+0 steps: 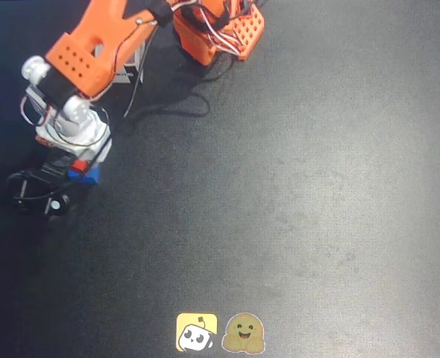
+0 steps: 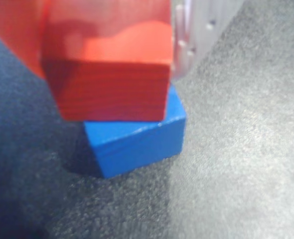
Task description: Put the red cube on top of the blue cube.
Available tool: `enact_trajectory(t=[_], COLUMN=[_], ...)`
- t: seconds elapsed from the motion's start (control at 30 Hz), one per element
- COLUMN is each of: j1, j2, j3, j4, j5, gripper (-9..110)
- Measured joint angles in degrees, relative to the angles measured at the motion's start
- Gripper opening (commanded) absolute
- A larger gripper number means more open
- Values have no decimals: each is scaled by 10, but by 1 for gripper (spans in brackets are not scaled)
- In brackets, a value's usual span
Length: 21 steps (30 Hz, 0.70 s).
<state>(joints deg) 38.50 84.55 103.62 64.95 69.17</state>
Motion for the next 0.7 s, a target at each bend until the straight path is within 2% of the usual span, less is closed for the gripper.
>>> enact_trajectory(t=[0.13, 0.7], j1=[1, -8], j2=[0, 52], j3=[1, -22], j4=[0, 55], j5=[7, 12], gripper=[23, 24])
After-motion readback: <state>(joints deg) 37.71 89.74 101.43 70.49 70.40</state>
